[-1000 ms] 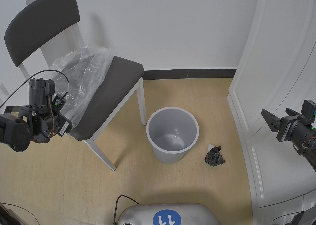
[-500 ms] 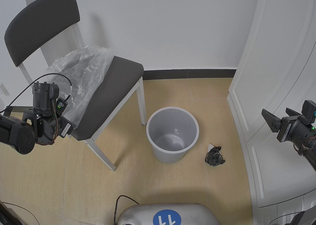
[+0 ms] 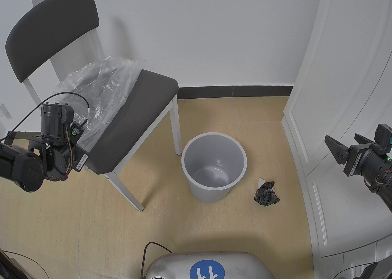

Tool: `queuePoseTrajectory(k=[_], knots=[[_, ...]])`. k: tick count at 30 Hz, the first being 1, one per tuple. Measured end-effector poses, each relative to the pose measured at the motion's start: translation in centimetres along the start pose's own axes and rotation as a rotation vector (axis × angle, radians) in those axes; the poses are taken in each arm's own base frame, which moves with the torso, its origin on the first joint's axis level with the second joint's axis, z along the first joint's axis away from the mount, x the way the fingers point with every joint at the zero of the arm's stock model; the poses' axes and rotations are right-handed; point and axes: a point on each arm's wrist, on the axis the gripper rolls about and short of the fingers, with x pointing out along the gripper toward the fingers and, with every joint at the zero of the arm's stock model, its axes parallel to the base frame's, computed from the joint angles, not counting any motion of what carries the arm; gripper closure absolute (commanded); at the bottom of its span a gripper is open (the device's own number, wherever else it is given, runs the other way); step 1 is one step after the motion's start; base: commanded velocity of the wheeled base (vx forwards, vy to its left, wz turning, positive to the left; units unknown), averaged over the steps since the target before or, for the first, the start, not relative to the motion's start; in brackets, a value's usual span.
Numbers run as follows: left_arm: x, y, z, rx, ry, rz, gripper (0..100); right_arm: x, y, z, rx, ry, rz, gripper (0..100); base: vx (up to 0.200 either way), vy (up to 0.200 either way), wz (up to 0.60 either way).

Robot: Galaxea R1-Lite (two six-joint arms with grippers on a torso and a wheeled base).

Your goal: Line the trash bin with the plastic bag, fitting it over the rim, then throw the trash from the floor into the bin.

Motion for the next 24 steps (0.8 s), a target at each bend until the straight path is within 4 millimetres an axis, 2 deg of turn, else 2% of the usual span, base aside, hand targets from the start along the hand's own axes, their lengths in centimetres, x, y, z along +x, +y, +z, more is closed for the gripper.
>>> queuePoseTrajectory(k=[11,24], knots=[[-0.2,0.0,-0.1,-0.013,-0.006,0.0,100,0.0,0.0,-0.1,-0.002,0.003,0.001,0,0.0,0.0,0.0],[-1.2,0.8,0.4,-0.182,-0.171,0.067,100,-0.7,-0.2,0.2,-0.009,-0.021,0.048,0,0.0,0.0,0.0]])
